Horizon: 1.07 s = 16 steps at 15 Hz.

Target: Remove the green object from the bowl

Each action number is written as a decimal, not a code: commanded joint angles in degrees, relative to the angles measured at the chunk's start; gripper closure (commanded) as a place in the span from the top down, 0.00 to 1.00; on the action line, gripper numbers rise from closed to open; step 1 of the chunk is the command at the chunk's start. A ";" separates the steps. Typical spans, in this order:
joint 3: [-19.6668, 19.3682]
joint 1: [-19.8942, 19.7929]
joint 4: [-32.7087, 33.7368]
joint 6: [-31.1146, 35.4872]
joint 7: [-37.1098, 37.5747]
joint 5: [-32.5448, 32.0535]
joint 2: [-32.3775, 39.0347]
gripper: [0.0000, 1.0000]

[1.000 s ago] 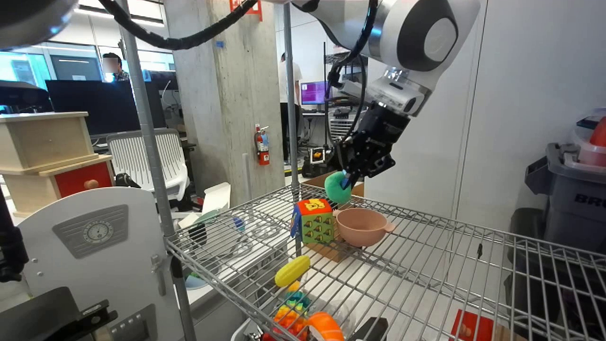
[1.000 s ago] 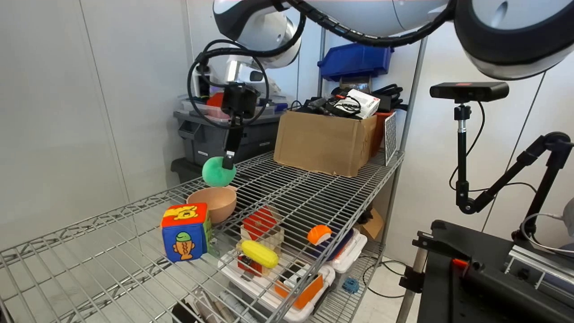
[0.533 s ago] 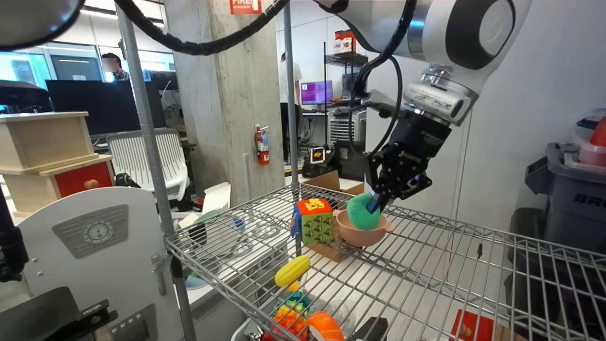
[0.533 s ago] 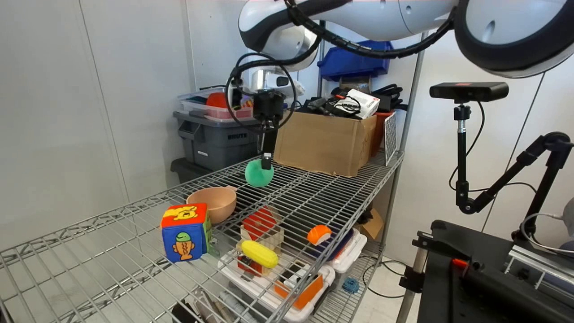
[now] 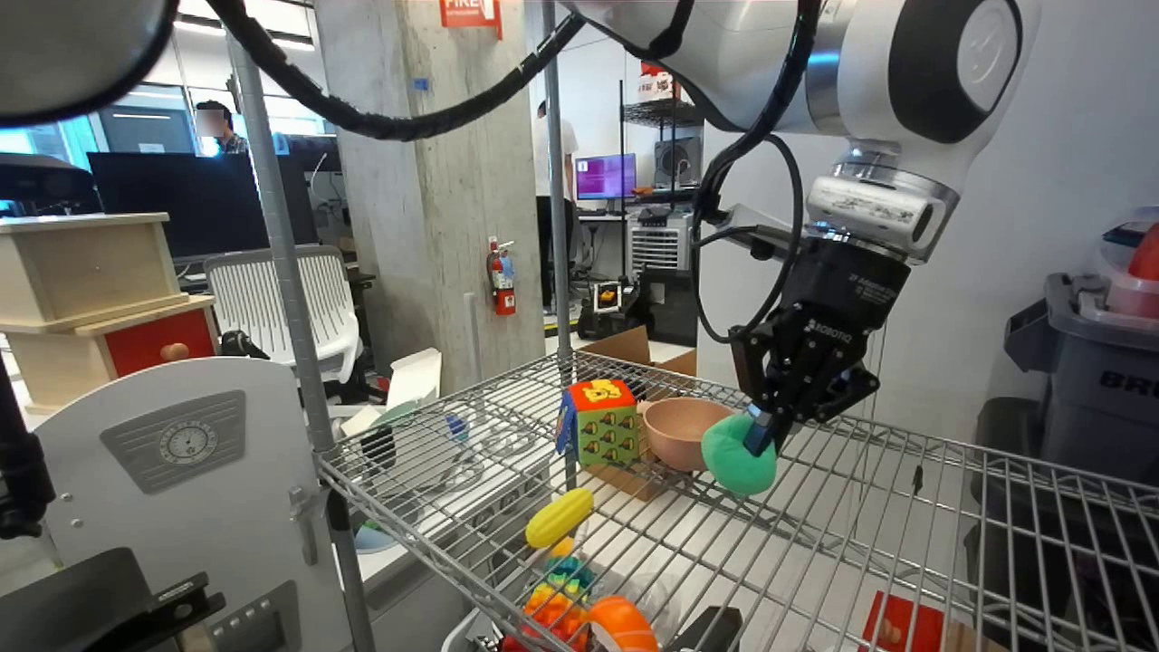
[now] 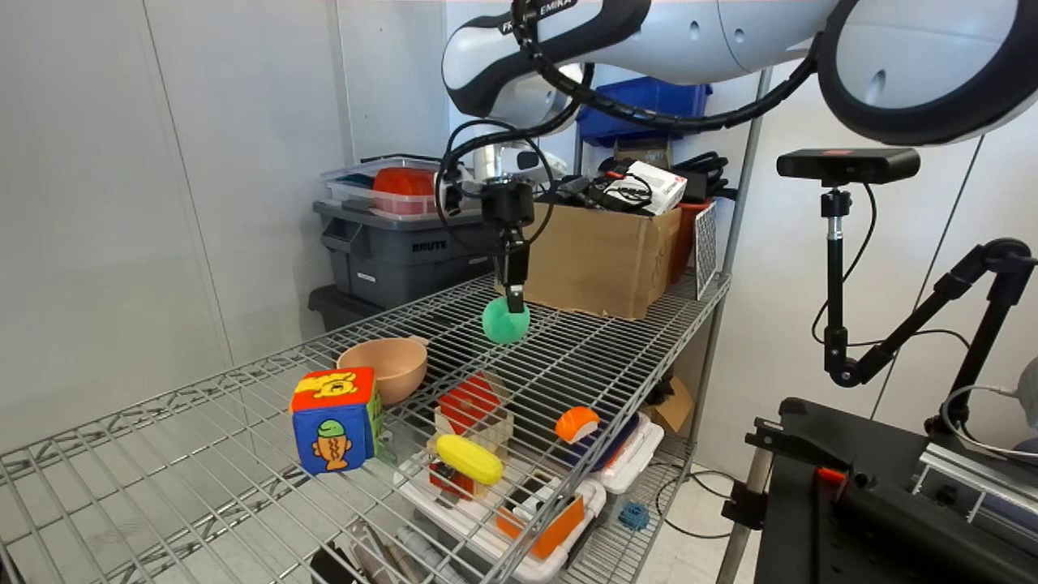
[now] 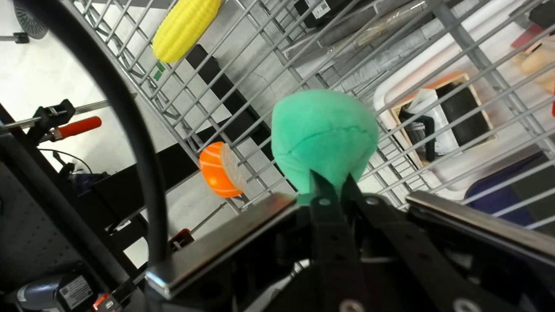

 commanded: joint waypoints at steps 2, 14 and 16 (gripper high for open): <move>0.06 -0.12 1.72 -0.76 -0.60 -0.29 0.29 0.34; 0.24 0.01 -0.35 0.66 -0.43 -0.01 -0.50 0.91; 0.44 0.03 -0.78 1.13 -0.56 0.07 -0.85 1.00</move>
